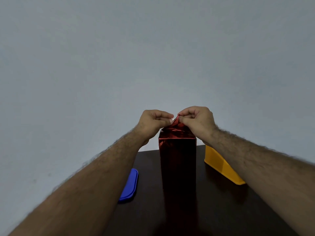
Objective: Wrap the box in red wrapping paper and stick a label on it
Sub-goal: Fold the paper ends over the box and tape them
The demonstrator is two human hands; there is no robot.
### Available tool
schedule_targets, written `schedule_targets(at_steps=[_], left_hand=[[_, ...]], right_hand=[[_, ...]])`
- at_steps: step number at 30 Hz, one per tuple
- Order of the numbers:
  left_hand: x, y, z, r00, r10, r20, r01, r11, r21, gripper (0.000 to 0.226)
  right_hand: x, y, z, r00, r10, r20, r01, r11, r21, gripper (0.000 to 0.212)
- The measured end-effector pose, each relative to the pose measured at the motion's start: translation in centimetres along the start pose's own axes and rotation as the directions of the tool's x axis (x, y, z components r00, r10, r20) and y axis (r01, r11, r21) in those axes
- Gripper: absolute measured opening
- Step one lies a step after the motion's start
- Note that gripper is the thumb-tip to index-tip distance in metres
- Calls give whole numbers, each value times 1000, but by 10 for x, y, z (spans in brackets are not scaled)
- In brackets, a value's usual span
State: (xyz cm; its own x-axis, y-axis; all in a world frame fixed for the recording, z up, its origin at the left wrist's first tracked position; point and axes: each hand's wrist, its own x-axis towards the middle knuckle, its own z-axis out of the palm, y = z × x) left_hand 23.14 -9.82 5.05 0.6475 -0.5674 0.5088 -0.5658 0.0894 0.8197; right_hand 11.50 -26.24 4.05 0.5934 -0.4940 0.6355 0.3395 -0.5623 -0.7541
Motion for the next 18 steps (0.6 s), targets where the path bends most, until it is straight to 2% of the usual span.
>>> schedule_targets(at_steps=[4, 11, 16, 18], left_hand=[[-3, 4, 2, 999, -2, -38, 0, 998, -55, 13], [0, -1, -2, 997, -57, -49, 45, 977, -207, 23], [8, -10, -3, 999, -39, -30, 36, 995, -97, 43], [11, -9, -4, 999, -36, 2, 36, 999, -38, 42]], right_hand=[[2, 0, 0, 999, 47, -14, -46, 998, 32, 9], [6, 2, 2, 996, 73, -50, -72, 997, 15, 9], [4, 3, 4, 997, 72, -36, -70, 996, 55, 8], [4, 3, 4, 997, 69, -26, -67, 996, 60, 7]])
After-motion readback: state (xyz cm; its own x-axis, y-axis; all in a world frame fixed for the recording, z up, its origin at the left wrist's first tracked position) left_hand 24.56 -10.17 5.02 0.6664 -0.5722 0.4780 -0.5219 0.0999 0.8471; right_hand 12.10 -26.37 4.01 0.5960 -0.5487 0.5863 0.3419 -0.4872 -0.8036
